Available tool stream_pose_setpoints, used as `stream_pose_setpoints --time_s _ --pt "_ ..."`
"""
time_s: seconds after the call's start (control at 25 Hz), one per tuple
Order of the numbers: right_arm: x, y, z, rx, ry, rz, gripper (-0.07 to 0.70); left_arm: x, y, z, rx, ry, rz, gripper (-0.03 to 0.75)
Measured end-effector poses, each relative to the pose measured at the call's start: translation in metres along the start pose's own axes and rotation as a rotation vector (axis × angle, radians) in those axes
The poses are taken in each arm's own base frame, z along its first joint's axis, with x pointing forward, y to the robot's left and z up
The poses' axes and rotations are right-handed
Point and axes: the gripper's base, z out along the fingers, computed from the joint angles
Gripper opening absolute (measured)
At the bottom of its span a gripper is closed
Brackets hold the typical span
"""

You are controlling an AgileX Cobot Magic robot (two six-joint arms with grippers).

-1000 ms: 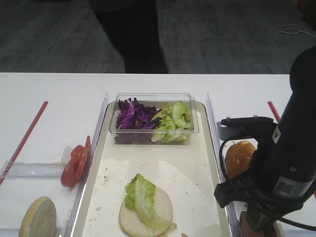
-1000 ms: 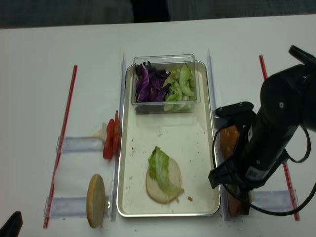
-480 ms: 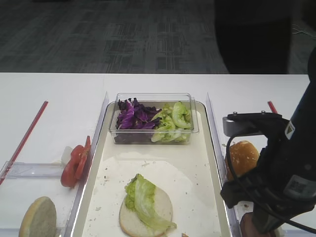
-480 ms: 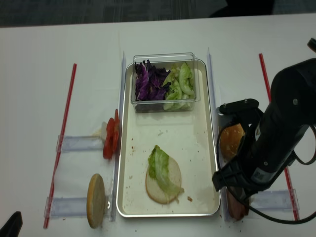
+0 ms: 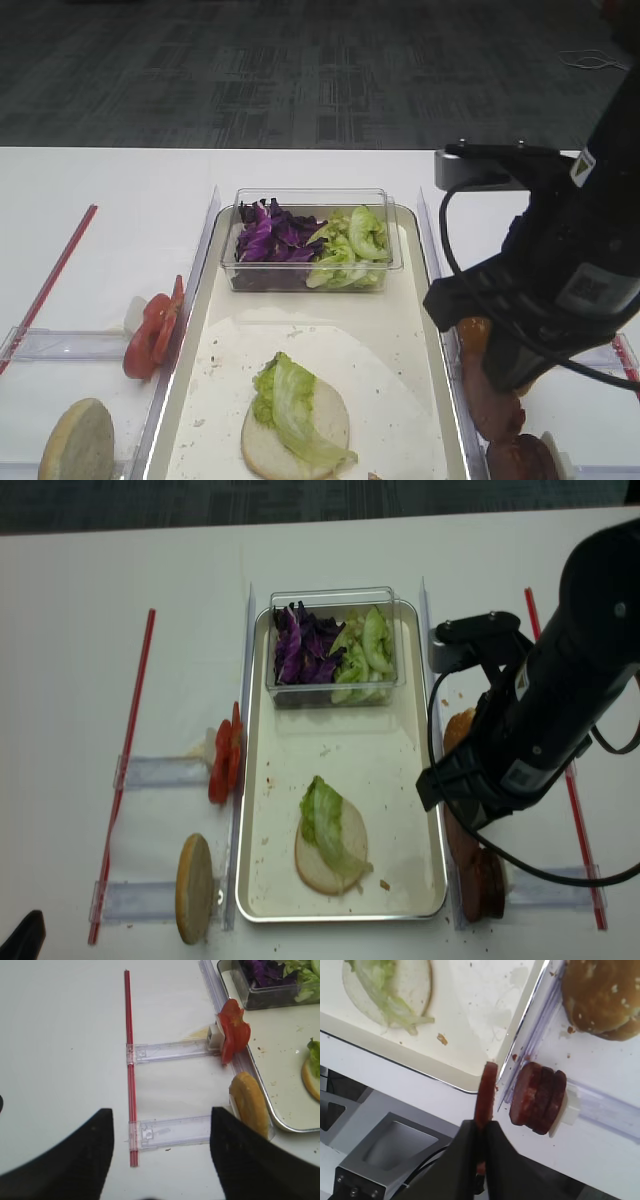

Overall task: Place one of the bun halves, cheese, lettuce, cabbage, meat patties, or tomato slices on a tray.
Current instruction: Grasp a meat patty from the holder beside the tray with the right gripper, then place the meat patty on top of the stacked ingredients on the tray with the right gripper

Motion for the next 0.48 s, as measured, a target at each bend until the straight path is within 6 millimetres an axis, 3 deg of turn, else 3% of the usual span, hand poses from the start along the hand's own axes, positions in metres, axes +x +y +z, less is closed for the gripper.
stream_pose_setpoints --time_s 0.48 --pt "-0.0038 -0.0005 -0.0085 0.037 -0.014 -0.03 0.05 0.0 0.0 0.0 0.0 0.0 0.0 0.428"
